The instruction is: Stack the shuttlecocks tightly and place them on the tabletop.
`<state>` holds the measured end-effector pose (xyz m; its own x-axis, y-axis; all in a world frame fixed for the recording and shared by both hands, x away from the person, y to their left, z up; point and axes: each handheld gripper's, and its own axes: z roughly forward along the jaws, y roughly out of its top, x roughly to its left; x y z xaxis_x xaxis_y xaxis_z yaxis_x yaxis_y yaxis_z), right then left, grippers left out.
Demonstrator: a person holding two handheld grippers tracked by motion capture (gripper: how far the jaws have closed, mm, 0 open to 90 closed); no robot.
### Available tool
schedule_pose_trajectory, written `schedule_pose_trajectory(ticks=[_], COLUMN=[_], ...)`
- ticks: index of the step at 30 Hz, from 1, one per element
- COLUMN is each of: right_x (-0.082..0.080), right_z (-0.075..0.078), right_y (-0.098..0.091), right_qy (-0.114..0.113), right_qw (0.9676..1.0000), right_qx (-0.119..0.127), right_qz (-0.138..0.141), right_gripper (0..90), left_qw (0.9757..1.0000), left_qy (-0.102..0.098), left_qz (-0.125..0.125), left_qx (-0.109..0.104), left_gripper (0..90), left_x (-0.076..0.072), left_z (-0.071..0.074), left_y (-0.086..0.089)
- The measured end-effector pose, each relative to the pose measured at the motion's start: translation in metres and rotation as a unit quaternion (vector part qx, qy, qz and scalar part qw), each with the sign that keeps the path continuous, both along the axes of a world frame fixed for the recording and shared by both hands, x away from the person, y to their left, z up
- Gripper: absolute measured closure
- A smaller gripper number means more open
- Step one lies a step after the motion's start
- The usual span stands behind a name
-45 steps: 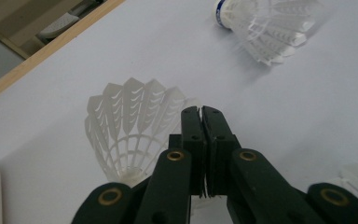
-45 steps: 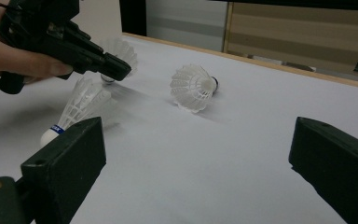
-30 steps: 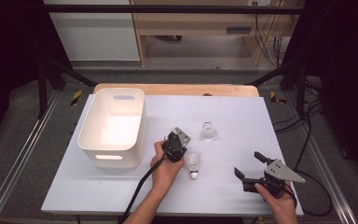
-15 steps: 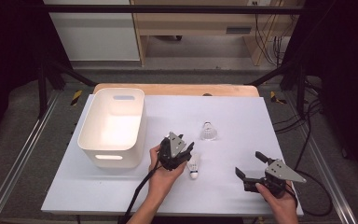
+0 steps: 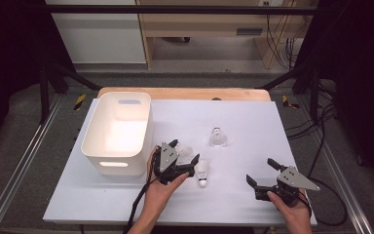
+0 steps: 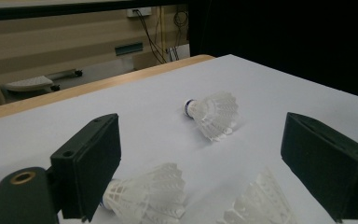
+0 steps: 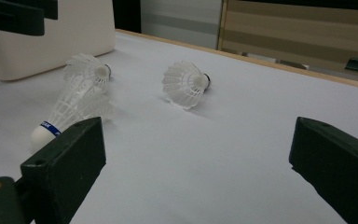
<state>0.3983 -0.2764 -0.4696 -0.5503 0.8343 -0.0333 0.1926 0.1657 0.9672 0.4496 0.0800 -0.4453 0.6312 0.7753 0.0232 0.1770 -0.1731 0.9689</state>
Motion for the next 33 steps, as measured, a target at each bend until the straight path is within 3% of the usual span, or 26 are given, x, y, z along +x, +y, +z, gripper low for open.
schedule_pose_trajectory(ticks=[9, 17, 29, 33], right_x=[0.001, 0.002, 0.000, 0.001], right_z=[0.000, 0.002, 0.001, 0.001], right_y=[0.001, 0.004, 0.008, 0.011], right_qy=[0.017, 0.043, 0.050, 0.051], right_qw=[0.9998, 0.9990, 0.9987, 0.9986], right_qx=[0.003, -0.006, -0.011, -0.013], right_qz=[-0.010, -0.013, -0.008, -0.005], right_gripper=[5.1, 6.5, 6.3, 5.7], left_qw=[0.9996, 0.9994, 0.9993, 0.9990], left_qy=[-0.002, 0.003, -0.006, -0.007], left_qz=[-0.027, -0.029, -0.023, -0.037], left_qx=[-0.005, -0.020, -0.028, -0.022], left_gripper=[5.9, 4.2, 4.8, 5.1], left_x=[-0.019, -0.029, -0.028, -0.026], left_z=[-0.008, -0.010, -0.009, -0.009], left_y=[0.008, 0.024, 0.029, 0.024])
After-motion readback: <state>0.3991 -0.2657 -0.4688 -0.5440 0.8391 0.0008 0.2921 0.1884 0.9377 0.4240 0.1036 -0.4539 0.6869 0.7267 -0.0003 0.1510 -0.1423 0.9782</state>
